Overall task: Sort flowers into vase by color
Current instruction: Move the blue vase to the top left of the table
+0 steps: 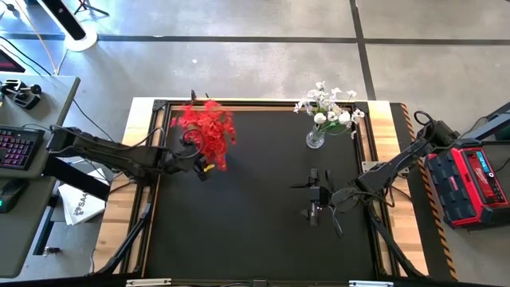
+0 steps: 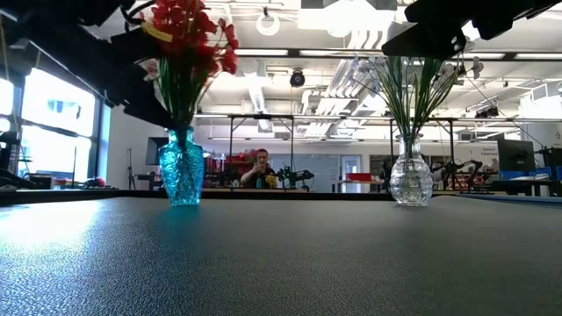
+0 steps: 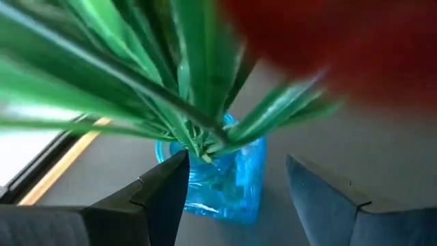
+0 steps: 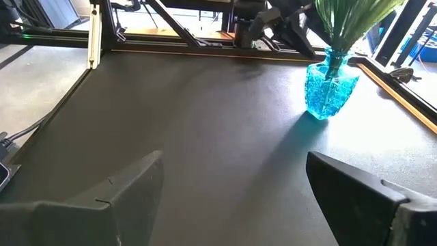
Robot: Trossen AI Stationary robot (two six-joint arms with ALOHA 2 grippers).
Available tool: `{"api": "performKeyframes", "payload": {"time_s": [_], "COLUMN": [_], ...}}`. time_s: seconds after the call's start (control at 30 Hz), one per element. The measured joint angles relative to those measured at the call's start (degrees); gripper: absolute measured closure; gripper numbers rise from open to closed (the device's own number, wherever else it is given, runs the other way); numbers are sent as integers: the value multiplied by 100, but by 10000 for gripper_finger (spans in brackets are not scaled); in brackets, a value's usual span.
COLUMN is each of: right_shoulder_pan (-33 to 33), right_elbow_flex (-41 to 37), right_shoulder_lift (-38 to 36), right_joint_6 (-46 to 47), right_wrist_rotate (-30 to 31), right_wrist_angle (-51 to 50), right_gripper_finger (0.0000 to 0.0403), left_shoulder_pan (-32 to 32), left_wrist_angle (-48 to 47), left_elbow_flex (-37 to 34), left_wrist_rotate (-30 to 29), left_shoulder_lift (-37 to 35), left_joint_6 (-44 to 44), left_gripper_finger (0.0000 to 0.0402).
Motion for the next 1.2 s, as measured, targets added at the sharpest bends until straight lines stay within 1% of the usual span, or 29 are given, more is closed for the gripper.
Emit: {"api": "performKeyframes", "payload": {"time_s": [0.1, 0.23, 0.33, 0.5, 0.6, 0.73, 0.87, 1.1, 1.2], "right_shoulder_pan": [1, 0, 1, 0, 1, 0, 0, 0, 1], "right_elbow_flex": [0, 0, 0, 0, 0, 0, 0, 0, 0], "right_shoulder_lift": [0, 0, 0, 0, 0, 0, 0, 0, 0], "right_joint_6": [0, 1, 0, 1, 2, 2, 2, 2, 1], "right_wrist_rotate": [0, 1, 0, 1, 2, 2, 2, 2, 2], "right_wrist_angle": [0, 0, 2, 2, 2, 2, 0, -9, -18], "right_gripper_finger": [73, 73, 73, 73, 73, 73, 73, 73, 73], "left_shoulder_pan": [-149, -272, -276, -234, -140, 56, 277, 659, 780], "left_wrist_angle": [-560, -874, -885, -879, -867, -849, -691, -618, -617], "left_elbow_flex": [240, 430, 455, 457, 457, 457, 459, 461, 461], "left_wrist_rotate": [23, 93, 86, -226, -361, -367, -191, 217, 402], "left_shoulder_lift": [4, 15, 17, 16, 15, 15, 15, 15, 13], "left_joint_6": [-170, -178, -156, -181, -181, -198, -178, -176, -145], "left_gripper_finger": [170, 170, 170, 170, 170, 170, 161, 119, 108]}}
